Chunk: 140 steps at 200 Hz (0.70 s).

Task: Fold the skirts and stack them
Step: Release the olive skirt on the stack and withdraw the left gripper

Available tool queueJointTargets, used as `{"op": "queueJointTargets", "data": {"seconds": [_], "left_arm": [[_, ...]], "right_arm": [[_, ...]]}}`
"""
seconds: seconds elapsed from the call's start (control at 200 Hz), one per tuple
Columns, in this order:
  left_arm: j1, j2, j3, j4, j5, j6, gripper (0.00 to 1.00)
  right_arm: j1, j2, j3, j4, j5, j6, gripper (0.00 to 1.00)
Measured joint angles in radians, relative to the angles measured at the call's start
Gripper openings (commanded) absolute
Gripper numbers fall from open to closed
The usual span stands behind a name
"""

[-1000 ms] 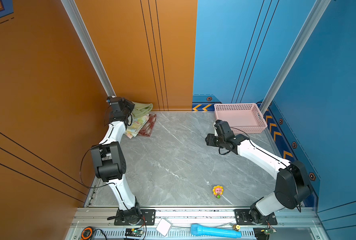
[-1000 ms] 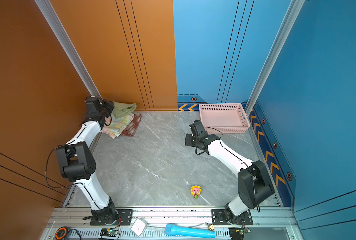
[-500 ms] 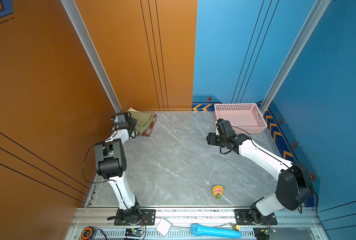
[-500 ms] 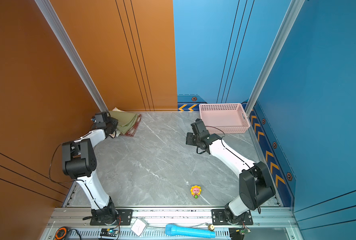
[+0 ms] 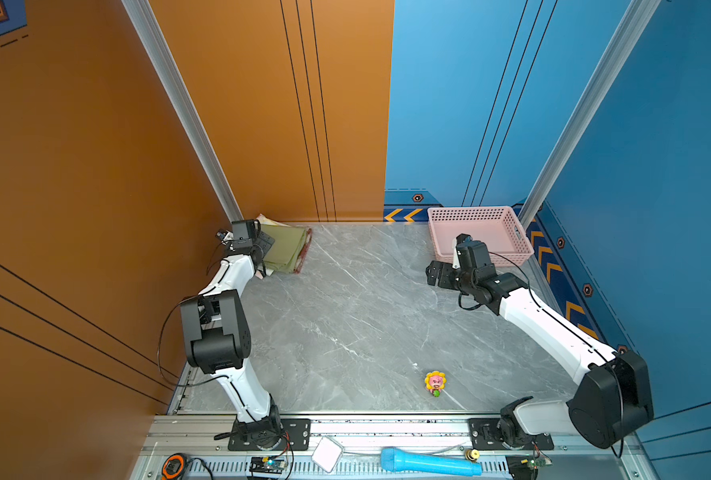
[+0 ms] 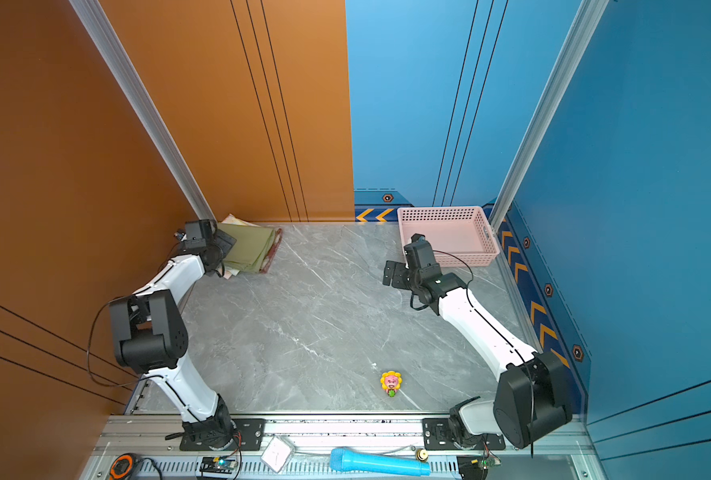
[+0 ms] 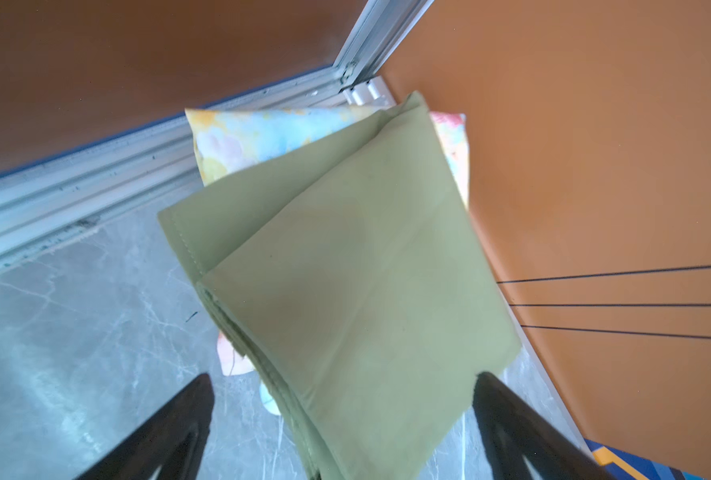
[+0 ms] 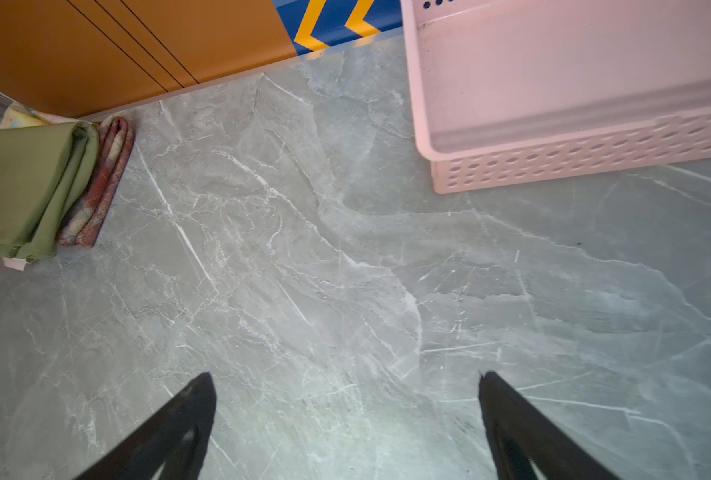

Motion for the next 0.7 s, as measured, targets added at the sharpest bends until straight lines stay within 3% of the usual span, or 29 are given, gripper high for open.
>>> {"op": "queueJointTargets", "data": {"seconds": [0.21, 0.37, 0.701], "left_arm": [[-0.031, -0.173, -0.100, 0.047, -0.037, 0.155, 0.98], [-0.094, -0.325, -0.276, 0.128, -0.037, 0.317, 0.98], [-0.154, -0.640, -0.682, 0.291, -0.093, 0.539, 0.98]], "right_arm": [[-0.186, -0.130, -0.140, 0.071, 0.010, -0.052, 1.00], [-0.323, -0.212, -0.276, 0.158, 0.013, -0.073, 1.00], [-0.455, -0.187, -0.444, 0.397, 0.089, -0.091, 1.00]]}}
